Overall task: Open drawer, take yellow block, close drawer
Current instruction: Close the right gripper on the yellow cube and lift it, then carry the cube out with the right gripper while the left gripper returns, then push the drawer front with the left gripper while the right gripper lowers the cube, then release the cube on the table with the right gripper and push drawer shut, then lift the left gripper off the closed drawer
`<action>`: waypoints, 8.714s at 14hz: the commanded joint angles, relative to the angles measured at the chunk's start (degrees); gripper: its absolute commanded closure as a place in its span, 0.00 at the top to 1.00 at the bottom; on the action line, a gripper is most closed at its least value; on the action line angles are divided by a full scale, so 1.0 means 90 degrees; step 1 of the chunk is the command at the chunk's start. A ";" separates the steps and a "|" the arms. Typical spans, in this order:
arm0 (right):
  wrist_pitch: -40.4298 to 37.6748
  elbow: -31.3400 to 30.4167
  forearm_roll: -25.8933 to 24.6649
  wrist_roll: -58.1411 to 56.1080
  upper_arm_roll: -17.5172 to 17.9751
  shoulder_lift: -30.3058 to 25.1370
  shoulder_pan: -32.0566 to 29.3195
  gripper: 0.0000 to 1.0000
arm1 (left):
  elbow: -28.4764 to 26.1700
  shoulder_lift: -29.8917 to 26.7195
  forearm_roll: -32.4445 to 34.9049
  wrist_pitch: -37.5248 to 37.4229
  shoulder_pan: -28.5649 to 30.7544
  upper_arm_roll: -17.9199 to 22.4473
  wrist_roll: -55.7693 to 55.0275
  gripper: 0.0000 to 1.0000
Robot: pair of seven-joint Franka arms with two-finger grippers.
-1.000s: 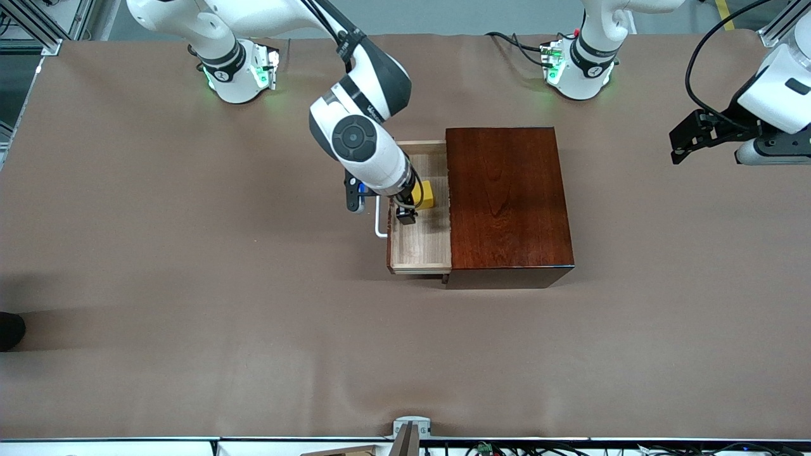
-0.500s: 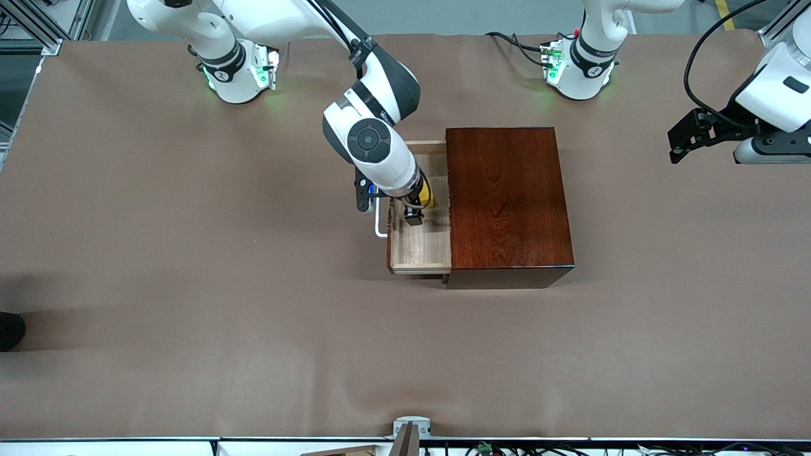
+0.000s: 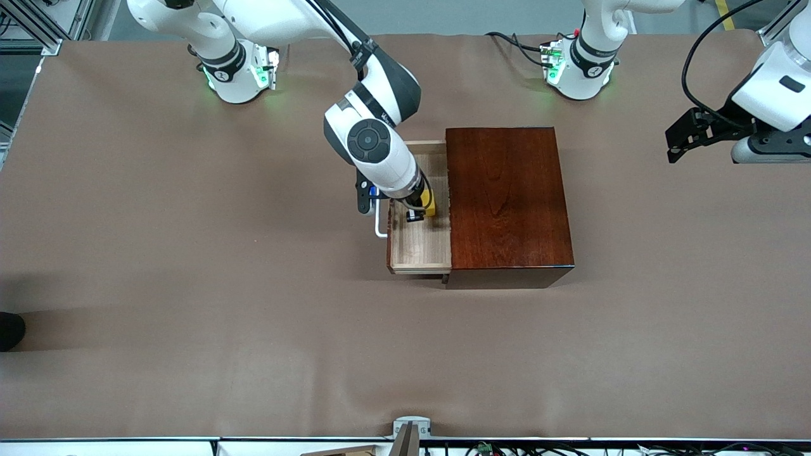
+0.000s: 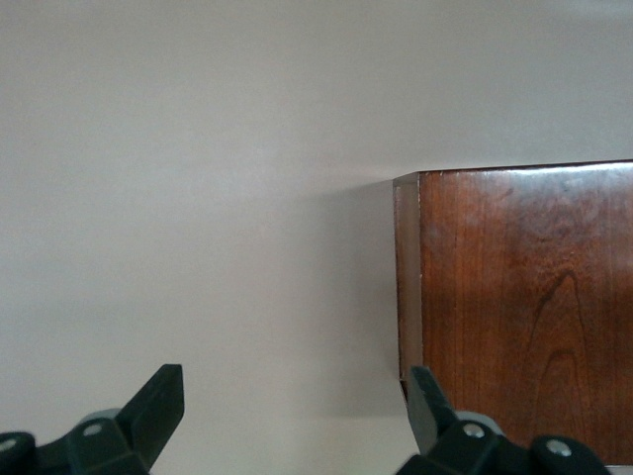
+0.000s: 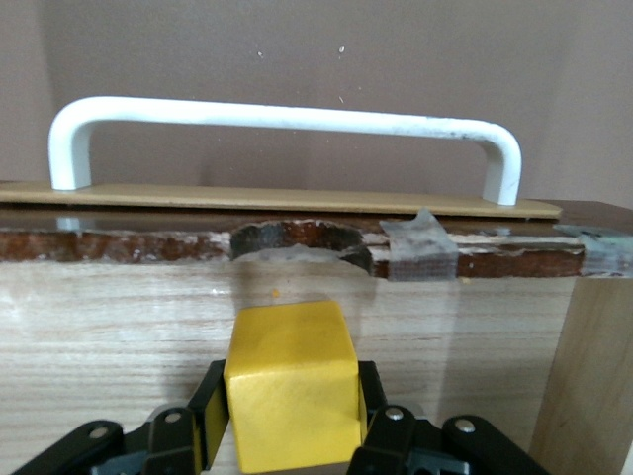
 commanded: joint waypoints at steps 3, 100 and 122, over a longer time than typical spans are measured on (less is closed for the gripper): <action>-0.0596 0.0237 -0.0026 0.0146 -0.0019 -0.0181 -0.0250 0.00 | 0.0032 0.0028 -0.0157 -0.0026 0.0045 -0.0031 0.0148 1.00; -0.4837 -0.0407 -0.2223 -1.2090 0.0079 -0.3960 -0.4840 1.00 | 0.3313 0.6015 -0.0293 0.1290 -0.4954 0.1180 -0.9685 1.00; -0.4730 0.0033 -0.2009 -1.3184 -0.0038 -0.4010 -0.5114 1.00 | 0.3235 0.4502 0.0068 0.1235 -0.4906 0.1140 -0.8671 1.00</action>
